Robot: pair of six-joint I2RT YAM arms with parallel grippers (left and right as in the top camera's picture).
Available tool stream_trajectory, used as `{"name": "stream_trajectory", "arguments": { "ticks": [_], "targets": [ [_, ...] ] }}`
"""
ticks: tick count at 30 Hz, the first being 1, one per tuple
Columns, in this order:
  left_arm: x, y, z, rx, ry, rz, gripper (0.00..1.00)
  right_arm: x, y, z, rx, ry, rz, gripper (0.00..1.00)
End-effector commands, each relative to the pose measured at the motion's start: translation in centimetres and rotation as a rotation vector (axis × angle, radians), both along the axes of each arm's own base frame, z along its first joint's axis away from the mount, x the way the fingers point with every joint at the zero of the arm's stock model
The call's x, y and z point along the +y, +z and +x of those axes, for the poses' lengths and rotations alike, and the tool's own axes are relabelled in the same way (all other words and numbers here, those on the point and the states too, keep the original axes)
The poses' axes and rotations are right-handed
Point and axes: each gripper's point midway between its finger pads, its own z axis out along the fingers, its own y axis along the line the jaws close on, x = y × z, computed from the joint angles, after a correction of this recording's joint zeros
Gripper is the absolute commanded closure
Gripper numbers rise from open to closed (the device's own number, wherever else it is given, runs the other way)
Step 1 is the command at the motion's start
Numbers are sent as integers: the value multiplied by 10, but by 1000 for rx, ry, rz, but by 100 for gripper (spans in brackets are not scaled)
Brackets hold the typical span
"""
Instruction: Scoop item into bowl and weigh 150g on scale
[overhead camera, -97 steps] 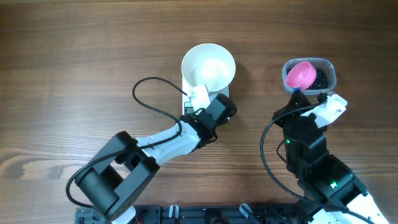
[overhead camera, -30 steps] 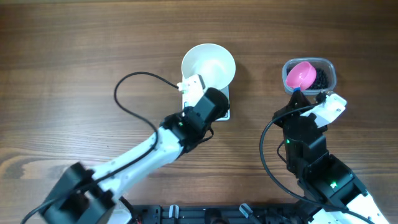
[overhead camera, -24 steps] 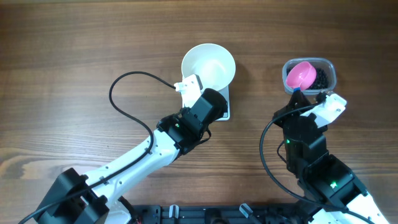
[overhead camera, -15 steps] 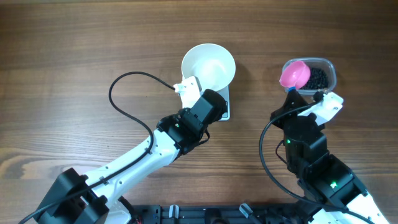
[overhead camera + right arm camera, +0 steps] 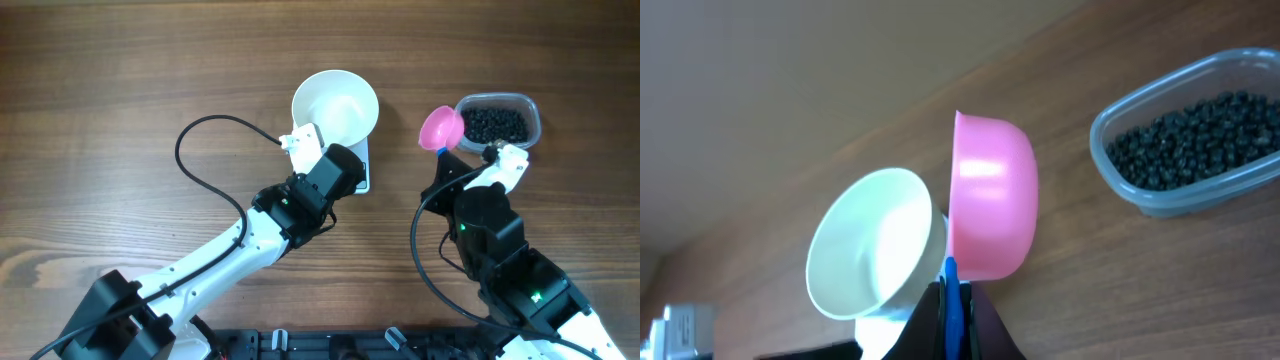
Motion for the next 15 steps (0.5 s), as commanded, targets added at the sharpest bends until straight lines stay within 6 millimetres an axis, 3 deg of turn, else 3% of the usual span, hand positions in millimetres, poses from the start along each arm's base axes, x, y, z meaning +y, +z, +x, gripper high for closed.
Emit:
{"name": "stream_trajectory", "arguments": {
  "ticks": [1, 7, 15],
  "targets": [
    [5, 2, 2, -14, 13, 12, 34, 3, 7, -4, -7, 38, 5, 96],
    [5, 2, 2, -14, 13, 12, 1, 1, 10, -7, -16, 38, 11, 96],
    [5, 2, 2, -14, 12, 12, 0, 2, 10, -7, -14, 39, 25, 96]
  ]
}}
